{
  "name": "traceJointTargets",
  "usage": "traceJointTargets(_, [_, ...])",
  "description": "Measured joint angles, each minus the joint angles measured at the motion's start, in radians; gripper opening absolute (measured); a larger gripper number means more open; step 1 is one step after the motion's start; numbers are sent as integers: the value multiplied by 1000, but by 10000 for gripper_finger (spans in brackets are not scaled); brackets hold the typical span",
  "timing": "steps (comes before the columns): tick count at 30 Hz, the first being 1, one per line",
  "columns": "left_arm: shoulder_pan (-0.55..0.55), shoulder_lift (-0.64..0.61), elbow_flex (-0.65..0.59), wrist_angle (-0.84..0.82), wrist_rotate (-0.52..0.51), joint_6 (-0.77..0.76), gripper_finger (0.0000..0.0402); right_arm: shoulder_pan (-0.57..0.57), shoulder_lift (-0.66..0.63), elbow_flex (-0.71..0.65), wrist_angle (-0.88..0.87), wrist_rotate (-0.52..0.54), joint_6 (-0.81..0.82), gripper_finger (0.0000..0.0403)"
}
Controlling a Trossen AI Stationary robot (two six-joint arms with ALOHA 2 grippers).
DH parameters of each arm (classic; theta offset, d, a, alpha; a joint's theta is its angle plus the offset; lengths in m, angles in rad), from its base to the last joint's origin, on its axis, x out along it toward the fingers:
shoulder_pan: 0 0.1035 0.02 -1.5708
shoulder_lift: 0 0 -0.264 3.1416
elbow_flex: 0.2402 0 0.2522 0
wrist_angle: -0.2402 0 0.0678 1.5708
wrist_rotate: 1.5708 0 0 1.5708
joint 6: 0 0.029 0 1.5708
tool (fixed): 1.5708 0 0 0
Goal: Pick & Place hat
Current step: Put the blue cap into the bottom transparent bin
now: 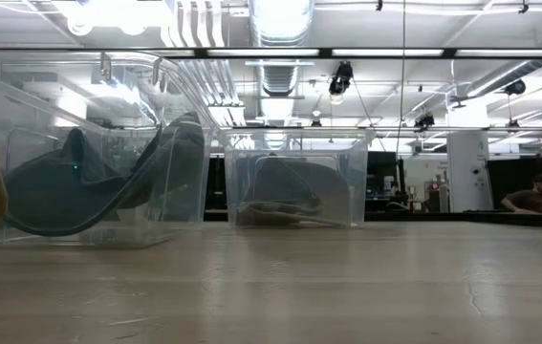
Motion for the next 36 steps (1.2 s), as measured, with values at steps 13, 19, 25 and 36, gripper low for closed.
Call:
traceJointTargets(13, [2, 0, 0, 43, 57, 103, 121, -3, 0, -2, 54, -27, -52, 12])
traceJointTargets(19, [12, -4, -1, 21, 72, 144, 17, -3, 0, -2, 56, -45, -66, 12])
traceJointTargets(25, [27, -12, -1, 15, 182, 145, 9, -1, -4, -2, 53, -80, -83, 17])
traceJointTargets(36, [26, -83, -1, -53, 192, 53, 7, 2, -33, 34, 53, -170, -256, 100])
